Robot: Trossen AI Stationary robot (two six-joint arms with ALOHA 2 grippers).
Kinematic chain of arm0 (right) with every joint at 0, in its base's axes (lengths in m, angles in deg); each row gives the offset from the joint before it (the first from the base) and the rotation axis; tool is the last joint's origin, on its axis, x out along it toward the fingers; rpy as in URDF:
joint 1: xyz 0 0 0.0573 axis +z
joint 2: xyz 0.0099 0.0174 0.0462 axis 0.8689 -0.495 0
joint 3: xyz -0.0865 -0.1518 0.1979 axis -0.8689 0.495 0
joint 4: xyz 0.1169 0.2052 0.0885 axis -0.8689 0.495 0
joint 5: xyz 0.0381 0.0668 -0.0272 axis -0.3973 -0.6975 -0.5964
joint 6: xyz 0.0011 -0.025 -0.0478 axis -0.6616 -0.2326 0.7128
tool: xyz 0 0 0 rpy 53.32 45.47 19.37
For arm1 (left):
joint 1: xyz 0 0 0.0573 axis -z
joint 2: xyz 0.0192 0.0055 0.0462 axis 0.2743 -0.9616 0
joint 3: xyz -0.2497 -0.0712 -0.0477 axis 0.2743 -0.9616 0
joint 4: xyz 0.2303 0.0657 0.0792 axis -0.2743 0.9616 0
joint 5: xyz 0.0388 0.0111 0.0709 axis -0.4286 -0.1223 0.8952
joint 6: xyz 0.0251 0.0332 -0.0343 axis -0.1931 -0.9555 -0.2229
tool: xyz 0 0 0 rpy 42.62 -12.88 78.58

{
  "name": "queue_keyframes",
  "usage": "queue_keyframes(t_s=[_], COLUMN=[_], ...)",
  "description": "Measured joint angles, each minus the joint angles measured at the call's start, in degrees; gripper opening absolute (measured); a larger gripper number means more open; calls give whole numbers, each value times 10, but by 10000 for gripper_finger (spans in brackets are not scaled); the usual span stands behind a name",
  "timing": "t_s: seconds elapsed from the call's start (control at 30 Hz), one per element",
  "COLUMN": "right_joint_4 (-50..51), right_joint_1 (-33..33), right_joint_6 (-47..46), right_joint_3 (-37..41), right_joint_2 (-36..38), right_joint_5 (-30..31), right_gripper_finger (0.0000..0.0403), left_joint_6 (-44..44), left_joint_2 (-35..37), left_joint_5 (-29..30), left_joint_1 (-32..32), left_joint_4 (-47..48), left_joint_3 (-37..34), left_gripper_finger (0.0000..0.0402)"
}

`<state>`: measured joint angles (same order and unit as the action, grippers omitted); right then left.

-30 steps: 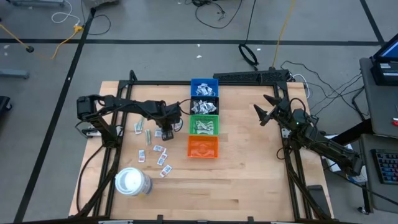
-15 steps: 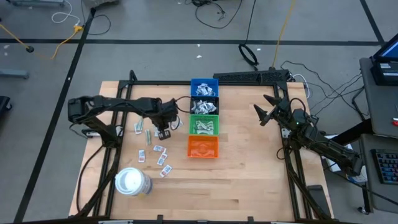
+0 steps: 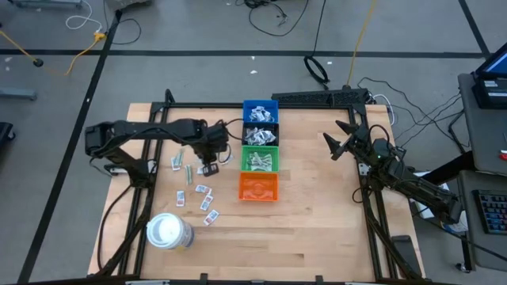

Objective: Pick & Place First Aid Supplies
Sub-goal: Put the green bandage into the green bin

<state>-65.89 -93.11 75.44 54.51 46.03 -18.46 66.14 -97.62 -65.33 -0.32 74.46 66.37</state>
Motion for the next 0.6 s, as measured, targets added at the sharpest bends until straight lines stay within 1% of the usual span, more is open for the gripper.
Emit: queue_keyframes(t_s=[0.2, 0.6], right_joint_4=[0, 0], right_joint_1=[0, 0], right_joint_6=[0, 0], right_joint_3=[0, 0], right_joint_2=[0, 0], right_joint_5=[0, 0], right_gripper_finger=[393, 393], left_joint_6=[1, -1], left_joint_2=[-83, -261], left_joint_5=[3, 3], left_joint_1=[9, 25], left_joint_4=[38, 116], left_joint_3=[126, 415], left_gripper_finger=[1, 0])
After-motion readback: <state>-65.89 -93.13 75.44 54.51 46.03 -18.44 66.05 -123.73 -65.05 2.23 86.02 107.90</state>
